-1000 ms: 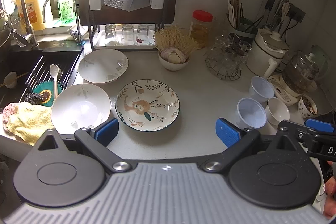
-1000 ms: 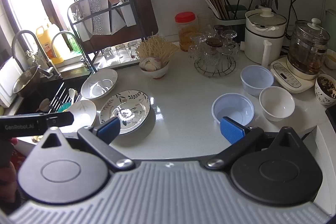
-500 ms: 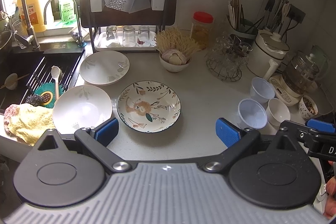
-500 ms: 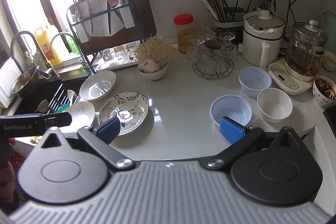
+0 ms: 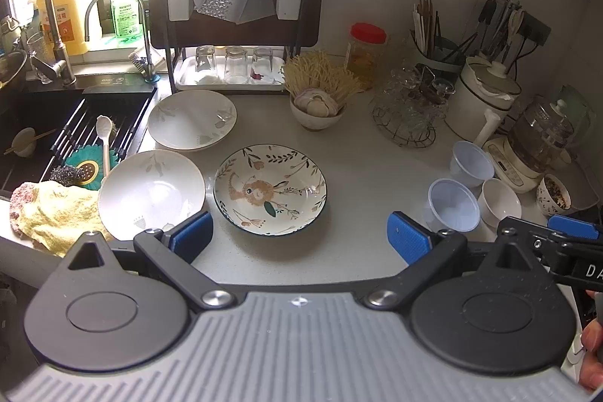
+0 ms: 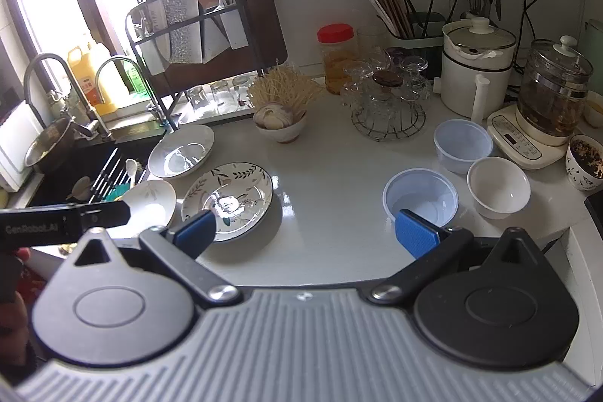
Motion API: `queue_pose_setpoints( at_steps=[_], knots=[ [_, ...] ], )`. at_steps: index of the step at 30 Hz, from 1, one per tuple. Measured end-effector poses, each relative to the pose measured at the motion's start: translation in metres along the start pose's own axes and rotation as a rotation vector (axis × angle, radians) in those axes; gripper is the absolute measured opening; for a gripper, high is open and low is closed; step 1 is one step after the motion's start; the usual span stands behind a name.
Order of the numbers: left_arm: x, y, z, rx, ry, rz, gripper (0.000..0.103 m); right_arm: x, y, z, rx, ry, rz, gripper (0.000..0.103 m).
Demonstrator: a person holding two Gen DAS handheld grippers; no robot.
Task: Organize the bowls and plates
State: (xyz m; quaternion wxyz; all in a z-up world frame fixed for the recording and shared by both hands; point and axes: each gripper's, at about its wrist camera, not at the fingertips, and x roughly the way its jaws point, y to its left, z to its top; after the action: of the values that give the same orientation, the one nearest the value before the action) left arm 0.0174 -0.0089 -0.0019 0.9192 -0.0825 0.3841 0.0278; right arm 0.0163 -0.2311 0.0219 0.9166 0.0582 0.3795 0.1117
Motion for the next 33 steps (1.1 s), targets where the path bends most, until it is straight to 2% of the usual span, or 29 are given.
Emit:
queue_pose_setpoints(
  at_steps=[8,29,33],
  knots=[
    [-0.002,-0.003,0.001,0.008,0.006,-0.002,0.1,-0.002,0.002,-0.001,-0.005,-0.011,0.0,0.103],
    [0.007,-0.015,-0.016,-0.006,0.071,0.011,0.1,0.002,-0.016,-0.011,0.021,0.036,0.029,0.103],
    [0.005,-0.021,-0.018,-0.014,0.062,0.02,0.1,0.0,-0.022,-0.01,0.007,0.025,0.007,0.103]
  ],
)
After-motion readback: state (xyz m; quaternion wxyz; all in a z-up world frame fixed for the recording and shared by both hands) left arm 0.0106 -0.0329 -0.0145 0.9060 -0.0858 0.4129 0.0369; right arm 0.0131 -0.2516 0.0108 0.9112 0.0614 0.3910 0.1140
